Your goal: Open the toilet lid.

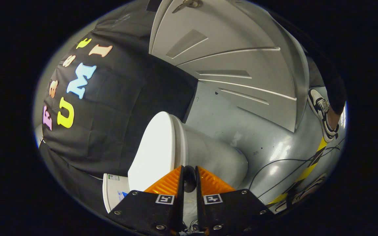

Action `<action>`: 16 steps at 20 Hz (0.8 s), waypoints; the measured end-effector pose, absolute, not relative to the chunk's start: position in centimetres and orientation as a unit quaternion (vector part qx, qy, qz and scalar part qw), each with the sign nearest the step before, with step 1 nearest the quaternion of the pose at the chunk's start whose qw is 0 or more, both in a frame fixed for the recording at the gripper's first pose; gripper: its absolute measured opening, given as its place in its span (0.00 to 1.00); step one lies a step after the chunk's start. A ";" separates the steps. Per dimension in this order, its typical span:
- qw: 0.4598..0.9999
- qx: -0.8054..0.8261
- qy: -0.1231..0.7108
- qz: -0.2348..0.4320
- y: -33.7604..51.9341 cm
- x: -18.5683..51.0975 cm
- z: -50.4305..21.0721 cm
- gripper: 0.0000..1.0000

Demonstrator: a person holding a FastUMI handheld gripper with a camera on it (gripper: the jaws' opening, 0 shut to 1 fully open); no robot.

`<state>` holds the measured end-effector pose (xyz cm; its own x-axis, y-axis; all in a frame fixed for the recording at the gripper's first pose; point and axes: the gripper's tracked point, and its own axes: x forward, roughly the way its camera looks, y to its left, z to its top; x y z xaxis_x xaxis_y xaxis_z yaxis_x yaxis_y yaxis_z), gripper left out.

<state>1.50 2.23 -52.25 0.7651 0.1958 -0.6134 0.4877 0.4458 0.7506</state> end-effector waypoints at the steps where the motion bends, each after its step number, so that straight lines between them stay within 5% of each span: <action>1: 0.784 0.520 0.326 -0.094 2.2 1.4 -52.1 0.13; 5: 0.798 0.497 0.327 -0.095 2.2 1.4 -51.6 0.00; 16: 0.832 0.450 0.310 -0.094 2.3 1.5 -47.0 0.00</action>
<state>1.55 2.29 -47.01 0.7899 0.1230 -0.6008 0.4353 0.5778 0.6904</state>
